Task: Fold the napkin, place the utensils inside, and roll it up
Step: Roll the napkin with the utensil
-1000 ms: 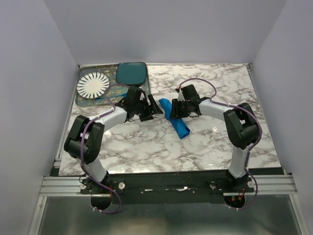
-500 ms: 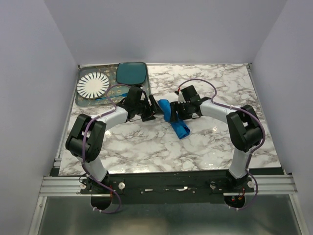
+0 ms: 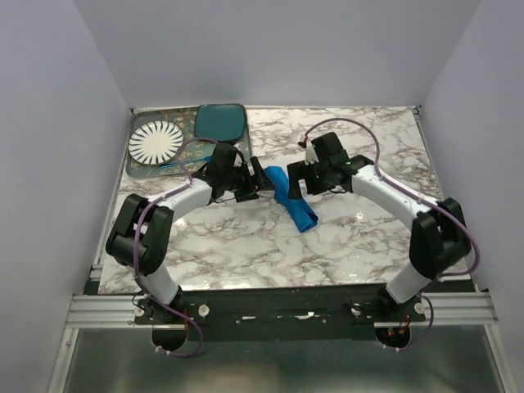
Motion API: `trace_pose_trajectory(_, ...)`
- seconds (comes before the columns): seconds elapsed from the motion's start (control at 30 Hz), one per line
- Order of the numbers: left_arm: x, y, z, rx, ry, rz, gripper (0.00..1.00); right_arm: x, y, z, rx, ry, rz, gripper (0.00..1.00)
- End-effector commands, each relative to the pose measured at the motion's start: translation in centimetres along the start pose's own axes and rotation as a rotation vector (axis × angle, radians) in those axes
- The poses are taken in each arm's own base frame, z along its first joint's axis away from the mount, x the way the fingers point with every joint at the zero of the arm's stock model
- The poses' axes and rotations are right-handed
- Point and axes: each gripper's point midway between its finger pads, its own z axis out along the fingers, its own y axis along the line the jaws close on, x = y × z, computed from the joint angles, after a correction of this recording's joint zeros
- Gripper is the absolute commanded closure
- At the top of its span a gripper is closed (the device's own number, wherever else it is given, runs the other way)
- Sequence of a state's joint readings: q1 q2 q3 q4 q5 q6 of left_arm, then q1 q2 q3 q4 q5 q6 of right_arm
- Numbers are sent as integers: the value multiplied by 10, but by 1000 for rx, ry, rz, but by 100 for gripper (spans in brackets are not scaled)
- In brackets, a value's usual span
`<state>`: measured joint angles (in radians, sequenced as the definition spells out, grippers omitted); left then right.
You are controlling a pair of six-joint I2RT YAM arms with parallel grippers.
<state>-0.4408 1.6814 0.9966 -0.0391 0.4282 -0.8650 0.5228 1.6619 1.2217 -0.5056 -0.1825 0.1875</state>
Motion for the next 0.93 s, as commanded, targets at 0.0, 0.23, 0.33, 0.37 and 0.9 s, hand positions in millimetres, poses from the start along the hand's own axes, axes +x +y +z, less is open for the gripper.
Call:
trace_pose_trajectory(0.0,-9,-46,-32,129,-20,141,14,-28,5,-86,71,-143,-59,0)
trace_pose_trajectory(0.23,-32,-129,-109,320,-196,335,5,-8,-15,-222,238,-456,14,0)
trace_pose_trajectory(0.33,-35,-158,-146,394,-289,377,3,7,-16,-278,237,-635,134,0)
trace_pose_trajectory(0.37,-35,-172,-165,432,-336,397,2,11,-16,-289,234,-665,156,0)
trace_pose_trajectory(0.9,-31,-233,-250,623,-529,444,1,52,-16,-380,224,-874,169,0)
